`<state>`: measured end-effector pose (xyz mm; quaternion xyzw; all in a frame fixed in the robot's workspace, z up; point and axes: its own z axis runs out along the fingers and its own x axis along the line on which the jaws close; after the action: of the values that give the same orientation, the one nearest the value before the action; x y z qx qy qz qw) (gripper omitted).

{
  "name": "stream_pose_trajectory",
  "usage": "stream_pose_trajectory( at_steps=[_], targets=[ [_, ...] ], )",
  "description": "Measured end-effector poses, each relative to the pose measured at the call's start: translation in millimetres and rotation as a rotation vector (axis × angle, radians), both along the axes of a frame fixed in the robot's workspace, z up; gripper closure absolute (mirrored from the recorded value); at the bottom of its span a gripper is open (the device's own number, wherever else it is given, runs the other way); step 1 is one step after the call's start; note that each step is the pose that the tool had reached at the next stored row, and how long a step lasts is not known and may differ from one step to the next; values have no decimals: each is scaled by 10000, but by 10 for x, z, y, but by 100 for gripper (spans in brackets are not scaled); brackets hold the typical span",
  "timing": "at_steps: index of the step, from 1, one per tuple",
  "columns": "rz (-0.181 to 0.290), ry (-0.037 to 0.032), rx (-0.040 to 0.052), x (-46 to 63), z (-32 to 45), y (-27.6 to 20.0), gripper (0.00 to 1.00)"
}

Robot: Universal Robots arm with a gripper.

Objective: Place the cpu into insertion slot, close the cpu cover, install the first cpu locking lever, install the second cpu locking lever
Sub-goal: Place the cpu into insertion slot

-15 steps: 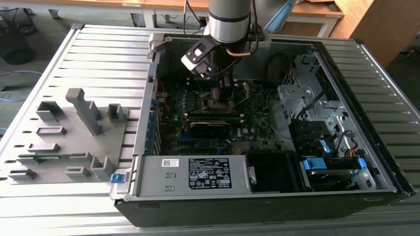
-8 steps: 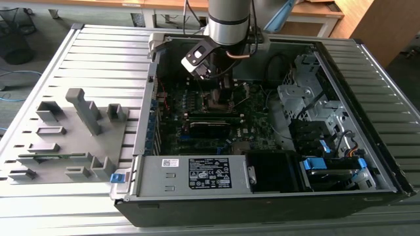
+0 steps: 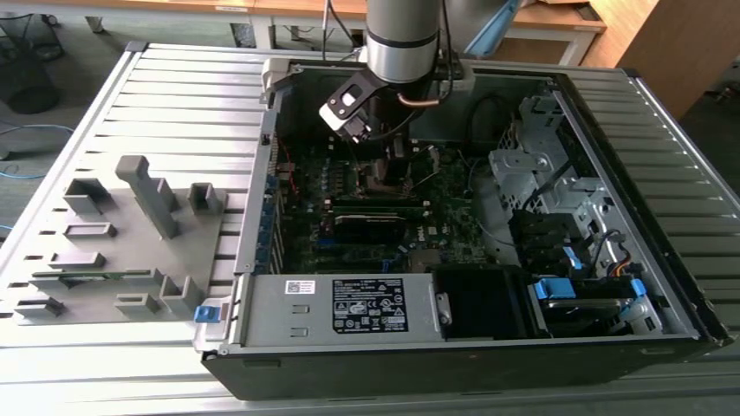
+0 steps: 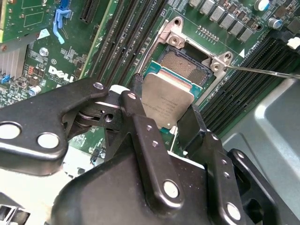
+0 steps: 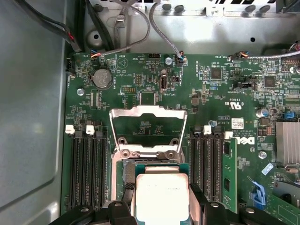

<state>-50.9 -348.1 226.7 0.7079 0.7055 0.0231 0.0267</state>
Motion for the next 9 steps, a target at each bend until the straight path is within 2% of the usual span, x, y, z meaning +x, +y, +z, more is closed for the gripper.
stream_pose_trajectory(
  at_steps=[8,9],
  targets=[
    [0,11,-2,0,-6,0,46],
    [2,34,0,1,-7,0,46]
  ],
)
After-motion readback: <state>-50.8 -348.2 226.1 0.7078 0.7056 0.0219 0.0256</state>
